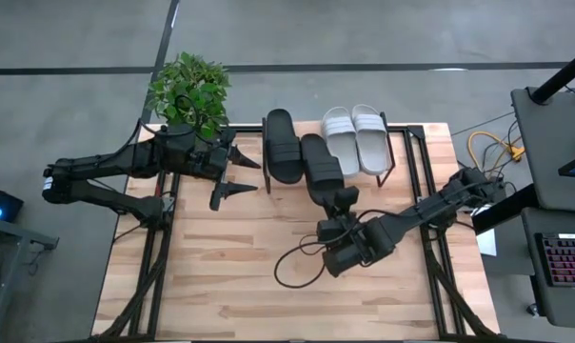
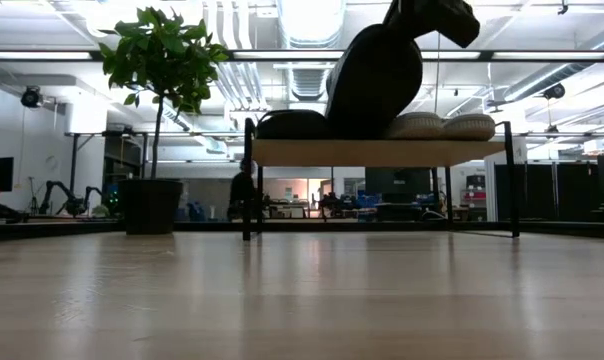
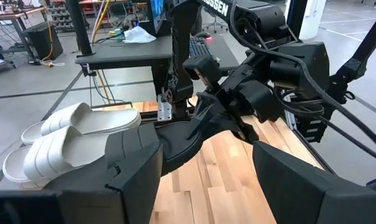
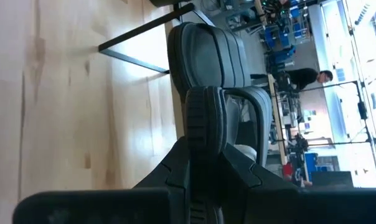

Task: Pick and place slides into the shelf
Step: Put the black slide on the shelf

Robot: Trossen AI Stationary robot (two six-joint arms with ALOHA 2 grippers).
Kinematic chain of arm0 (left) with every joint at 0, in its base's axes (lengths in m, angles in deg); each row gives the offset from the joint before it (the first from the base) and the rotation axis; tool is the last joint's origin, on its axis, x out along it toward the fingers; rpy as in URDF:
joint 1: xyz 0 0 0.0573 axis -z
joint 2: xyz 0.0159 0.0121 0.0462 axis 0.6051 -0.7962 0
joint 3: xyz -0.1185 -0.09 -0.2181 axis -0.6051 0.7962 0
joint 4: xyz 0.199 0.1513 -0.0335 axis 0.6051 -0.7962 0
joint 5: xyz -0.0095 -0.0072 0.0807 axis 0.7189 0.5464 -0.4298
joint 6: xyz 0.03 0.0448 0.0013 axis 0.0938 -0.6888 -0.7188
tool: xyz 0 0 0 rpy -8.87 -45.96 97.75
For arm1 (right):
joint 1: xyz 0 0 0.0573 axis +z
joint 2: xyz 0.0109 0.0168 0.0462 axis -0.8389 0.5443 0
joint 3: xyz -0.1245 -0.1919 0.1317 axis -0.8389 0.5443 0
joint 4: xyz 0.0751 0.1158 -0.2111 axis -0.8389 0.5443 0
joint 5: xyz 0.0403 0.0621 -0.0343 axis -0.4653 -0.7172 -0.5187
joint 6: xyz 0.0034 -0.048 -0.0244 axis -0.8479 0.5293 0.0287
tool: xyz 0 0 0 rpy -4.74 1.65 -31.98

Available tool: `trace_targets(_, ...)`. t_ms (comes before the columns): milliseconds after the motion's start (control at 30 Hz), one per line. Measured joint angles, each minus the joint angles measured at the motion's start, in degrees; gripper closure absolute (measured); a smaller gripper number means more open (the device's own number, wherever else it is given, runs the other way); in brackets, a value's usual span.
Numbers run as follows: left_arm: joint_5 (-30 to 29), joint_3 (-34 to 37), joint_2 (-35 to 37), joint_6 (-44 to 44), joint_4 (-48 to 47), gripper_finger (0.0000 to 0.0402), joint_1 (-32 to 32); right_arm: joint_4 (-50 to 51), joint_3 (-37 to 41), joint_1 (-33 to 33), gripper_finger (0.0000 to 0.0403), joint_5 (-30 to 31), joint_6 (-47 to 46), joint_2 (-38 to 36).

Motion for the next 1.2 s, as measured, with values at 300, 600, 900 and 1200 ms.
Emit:
trace_targets(300, 0.00, -0.01, 0.00, 0.04, -1.29, 0.0167, 0.02, 6.58, -0.37, -0.02, 0.0363, 0.13, -3.14, -0.07)
trace_targets(600, 0.00, -0.02, -0.09, 0.20, -1.18, 0.0167, 0.06, 7.39, -0.42, -0.71, 0.0363, 4.18, -1.54, -0.07)
trace_targets(900, 0.00, 0.00, -0.09, 0.20, -1.09, 0.0167, 0.06, 7.26, -0.59, -0.63, 0.0363, 2.82, -4.39, -0.07)
trace_targets(1200, 0.01, -0.01, -0.09, 0.20, -1.26, 0.0167, 0.04, 7.13, -0.59, 0.91, 0.0363, 3.70, -7.68, -0.09)
